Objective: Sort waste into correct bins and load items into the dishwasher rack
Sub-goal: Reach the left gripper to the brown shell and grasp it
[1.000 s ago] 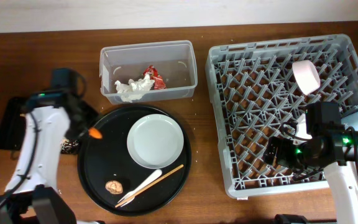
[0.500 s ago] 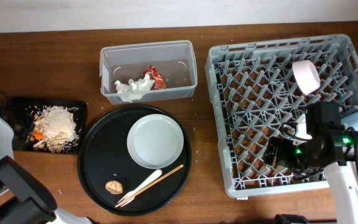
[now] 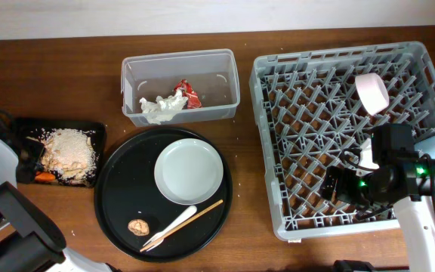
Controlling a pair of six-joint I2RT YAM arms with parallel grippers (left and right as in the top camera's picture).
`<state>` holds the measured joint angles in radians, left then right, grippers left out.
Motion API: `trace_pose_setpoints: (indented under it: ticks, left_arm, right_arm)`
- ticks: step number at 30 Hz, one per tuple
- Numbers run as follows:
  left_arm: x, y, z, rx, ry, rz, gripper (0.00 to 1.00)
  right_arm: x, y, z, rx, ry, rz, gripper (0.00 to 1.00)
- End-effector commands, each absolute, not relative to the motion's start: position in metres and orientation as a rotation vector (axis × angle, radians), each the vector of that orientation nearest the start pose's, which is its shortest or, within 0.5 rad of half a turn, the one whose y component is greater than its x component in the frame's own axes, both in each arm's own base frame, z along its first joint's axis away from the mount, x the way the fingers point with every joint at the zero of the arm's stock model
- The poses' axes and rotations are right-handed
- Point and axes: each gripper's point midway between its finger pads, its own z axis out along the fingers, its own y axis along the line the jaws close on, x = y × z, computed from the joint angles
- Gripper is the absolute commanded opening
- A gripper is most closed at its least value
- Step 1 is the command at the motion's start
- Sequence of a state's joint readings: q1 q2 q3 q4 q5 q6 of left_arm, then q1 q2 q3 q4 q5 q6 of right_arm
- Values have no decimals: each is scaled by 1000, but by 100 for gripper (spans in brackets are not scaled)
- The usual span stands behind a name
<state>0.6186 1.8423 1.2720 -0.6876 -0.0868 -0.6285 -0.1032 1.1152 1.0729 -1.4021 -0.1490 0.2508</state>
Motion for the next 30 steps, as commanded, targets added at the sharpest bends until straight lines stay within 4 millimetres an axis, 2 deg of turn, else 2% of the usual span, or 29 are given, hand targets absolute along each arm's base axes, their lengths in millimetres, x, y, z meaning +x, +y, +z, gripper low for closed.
trace_pose_setpoints:
  ticks: [1, 3, 6, 9, 10, 11, 12, 14, 15, 16, 18, 19, 21, 23, 27, 30]
  left_arm:
    - [322, 251, 54, -1665, 2284, 130, 46]
    - [329, 238, 53, -1656, 2305, 11, 59]
    - [339, 216, 55, -1605, 2352, -139, 65]
    - [353, 176, 88, -1387, 2435, -166, 66]
    - [351, 154, 100, -1335, 2474, -177, 67]
    - [345, 134, 107, -1297, 2527, -186, 68]
    - [329, 98, 108, -1248, 2655, -196, 69]
    - [307, 65, 103, -1204, 2813, -189, 72]
    - [287, 40, 98, -1158, 2943, -172, 80]
    - [268, 17, 91, -1096, 3061, -155, 96]
    - [236, -18, 73, -1033, 3213, -174, 99]
    - [220, -30, 63, -1071, 3262, -181, 99]
    - [189, -38, 40, -1225, 3300, -116, 99]
    - [170, -43, 22, -1274, 3327, -147, 99]
    - [159, -46, 6, -1284, 3328, -173, 99]
    - [168, -46, -1, -1255, 3286, -205, 92]
  right_arm:
    - [183, 9, 159, 490, 2970, 252, 99]
    - [183, 9, 159, 489, 2970, 252, 98]
    - [183, 9, 159, 490, 2970, 252, 98]
    - [183, 9, 159, 489, 2970, 252, 98]
    - [183, 9, 159, 489, 2970, 252, 99]
    - [183, 9, 159, 489, 2969, 252, 98]
    - [183, 9, 159, 489, 2969, 252, 98]
    - [183, 9, 159, 489, 2969, 252, 99]
    - [183, 9, 159, 489, 2969, 252, 98]
    - [183, 9, 159, 489, 2969, 252, 98]
    - [183, 9, 159, 489, 2969, 252, 98]
    - [183, 9, 159, 489, 2969, 252, 98]
    - [183, 9, 159, 489, 2969, 252, 98]
    - [184, 9, 159, 488, 2967, 252, 98]
    - [184, 9, 159, 488, 2966, 252, 98]
    - [184, 9, 159, 488, 2967, 252, 98]
